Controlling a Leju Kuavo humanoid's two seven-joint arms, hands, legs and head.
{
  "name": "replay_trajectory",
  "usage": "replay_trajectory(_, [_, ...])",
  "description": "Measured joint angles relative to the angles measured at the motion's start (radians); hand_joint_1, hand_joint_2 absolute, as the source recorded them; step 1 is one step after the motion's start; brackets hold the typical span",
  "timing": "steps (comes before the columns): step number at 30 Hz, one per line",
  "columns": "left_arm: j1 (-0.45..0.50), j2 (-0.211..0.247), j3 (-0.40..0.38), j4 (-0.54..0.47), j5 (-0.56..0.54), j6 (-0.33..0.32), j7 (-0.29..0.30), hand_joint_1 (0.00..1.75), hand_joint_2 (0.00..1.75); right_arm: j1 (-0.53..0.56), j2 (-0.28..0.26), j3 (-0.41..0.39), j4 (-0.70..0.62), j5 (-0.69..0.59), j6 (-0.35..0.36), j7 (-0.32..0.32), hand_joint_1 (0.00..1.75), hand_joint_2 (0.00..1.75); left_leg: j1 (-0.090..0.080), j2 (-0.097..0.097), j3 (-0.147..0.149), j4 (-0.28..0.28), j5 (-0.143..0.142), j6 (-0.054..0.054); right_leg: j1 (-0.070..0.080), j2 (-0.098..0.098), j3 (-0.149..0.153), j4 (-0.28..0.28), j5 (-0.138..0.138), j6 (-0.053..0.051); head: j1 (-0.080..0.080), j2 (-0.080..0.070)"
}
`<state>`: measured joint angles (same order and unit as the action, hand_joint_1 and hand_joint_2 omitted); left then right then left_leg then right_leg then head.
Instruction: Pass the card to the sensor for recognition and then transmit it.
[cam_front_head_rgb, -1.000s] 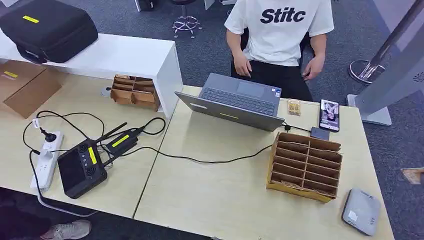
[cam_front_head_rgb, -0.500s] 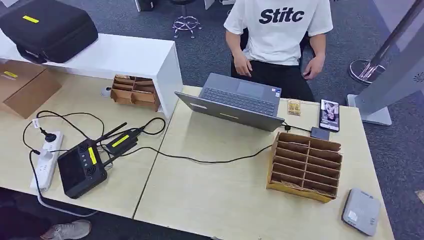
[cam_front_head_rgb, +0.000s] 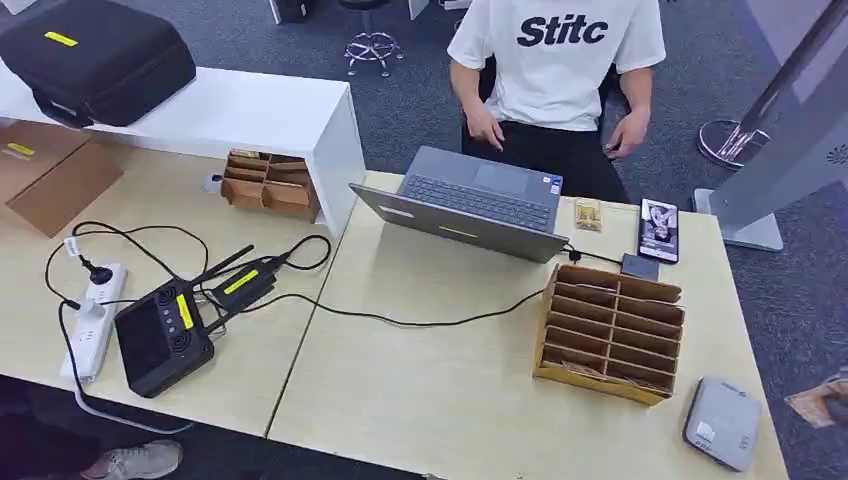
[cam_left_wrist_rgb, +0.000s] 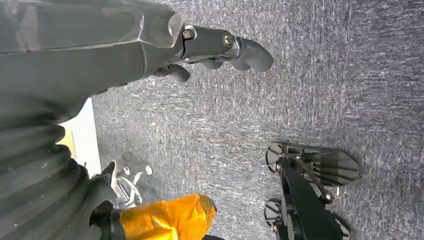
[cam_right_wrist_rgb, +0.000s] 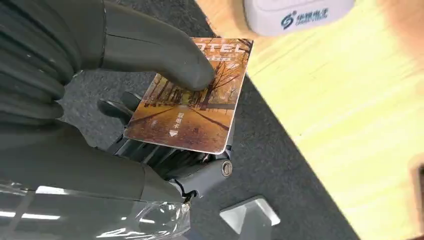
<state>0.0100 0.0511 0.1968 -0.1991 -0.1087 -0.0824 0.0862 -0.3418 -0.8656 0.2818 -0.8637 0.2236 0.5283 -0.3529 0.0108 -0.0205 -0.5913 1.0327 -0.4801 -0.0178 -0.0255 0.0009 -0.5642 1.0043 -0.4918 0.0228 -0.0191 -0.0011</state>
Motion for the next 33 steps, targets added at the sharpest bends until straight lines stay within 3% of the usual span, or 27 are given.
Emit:
replay_trajectory(11, [-0.004,0.002,0.000,0.000,-0.017,-0.001,0.015,0.00,1.75,-0.081,0.023,0.174,0.001,0.026,-0.006,0.025,1.75,1.75,0.000,-0.001,0.000,0.000,0.000,0.000,0.000,-0.001,0.000,0.000,0.000,0.000,0.000,0.000])
replay_trajectory(26, [-0.008,0.004,0.000,0.000,-0.031,-0.004,0.017,0.00,1.75,-0.105,0.009,0.279,-0.051,0.001,-0.007,0.070,1.75,1.75,0.000,0.000,0.000,0.000,0.000,0.000,0.000,0.000,0.000,0.000,0.000,0.000,0.000,0.000])
replay_trajectory(30, [-0.008,0.005,0.000,0.000,-0.036,0.024,-0.009,0.00,1.75,-0.098,-0.002,0.279,-0.083,-0.066,-0.070,0.052,1.75,1.75,0.000,0.000,0.000,0.000,0.000,0.000,0.000,0.000,0.000,0.000,0.000,0.000,0.000,0.000])
replay_trajectory(33, [-0.008,0.007,0.000,0.000,-0.044,0.053,-0.060,0.00,1.75,-0.052,0.001,0.225,-0.136,-0.105,-0.149,0.039,1.75,1.75,0.000,-0.002,-0.001,0.000,0.000,0.000,0.000,-0.002,0.000,0.000,0.000,0.000,0.000,0.000])
